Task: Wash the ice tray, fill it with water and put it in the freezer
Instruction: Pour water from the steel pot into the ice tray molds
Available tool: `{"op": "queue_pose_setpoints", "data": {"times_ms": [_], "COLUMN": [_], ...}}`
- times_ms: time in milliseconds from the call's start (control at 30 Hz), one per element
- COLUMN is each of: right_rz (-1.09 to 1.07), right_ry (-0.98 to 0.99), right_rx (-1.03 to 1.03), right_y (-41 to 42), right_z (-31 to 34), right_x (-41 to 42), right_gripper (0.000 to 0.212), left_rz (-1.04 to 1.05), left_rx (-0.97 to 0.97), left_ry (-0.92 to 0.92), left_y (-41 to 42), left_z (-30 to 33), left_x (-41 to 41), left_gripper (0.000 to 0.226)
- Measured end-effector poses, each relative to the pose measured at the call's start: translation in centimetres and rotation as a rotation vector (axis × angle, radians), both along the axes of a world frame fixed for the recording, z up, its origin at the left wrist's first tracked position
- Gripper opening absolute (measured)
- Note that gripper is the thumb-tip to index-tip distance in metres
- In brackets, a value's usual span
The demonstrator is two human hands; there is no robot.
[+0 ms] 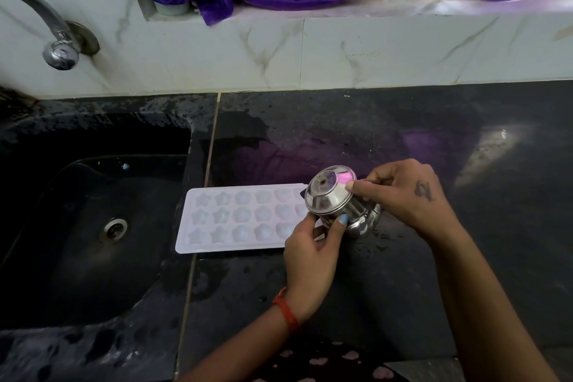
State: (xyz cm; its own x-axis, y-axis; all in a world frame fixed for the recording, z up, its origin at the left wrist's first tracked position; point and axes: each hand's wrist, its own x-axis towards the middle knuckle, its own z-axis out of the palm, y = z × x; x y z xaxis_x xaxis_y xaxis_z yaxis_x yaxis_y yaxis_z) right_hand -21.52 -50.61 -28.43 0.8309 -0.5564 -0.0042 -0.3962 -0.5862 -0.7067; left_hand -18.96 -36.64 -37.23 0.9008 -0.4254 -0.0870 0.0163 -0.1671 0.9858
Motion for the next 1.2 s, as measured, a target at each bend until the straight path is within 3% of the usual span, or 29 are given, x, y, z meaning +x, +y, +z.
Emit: {"op": "queue_pose_setpoints", "data": {"times_ms": [367,500,667,1000,1133,1200], "right_rz": [0.057,0.074,0.078,0.074,0.054,0.026], "right_ry": [0.059,0.077,0.083,0.082,0.064,0.050], "right_rx": [-0.237,-0.283,-0.328,-0.312,-0.237,-0.195], "right_y": [0.3,0.3,0.3,0.0,-0.4,-0.6], "right_z": [0.4,0.4,0.5,0.1,-0.2,-0.4], "right_x": [0.3,0.5,0.6,0.4,-0.1,-0.3], "right_gripper": [0.043,0.040,0.040,0.040,0.041,0.042], "left_rz": [-0.001,-0.036,-0.043,-0.044,-0.021,-0.007], "left_rx": [-0.077,-0.113,-0.164,-0.147,-0.087,-0.056], "left_ry": [0.179,0.268,0.312,0.312,0.229,0.184], "left_y": [-1.1,-1.3,-1.4,-1.6,-1.6,-1.5], "left_z": [-1.0,-0.8,-0.7,-0.8,-0.9,-0.9], "left_x": [-0.7,-0.8,-0.9,-1.0,-0.9,-0.9], "left_gripper": [0.040,0.014,0.011,0.011,0.026,0.021]}}
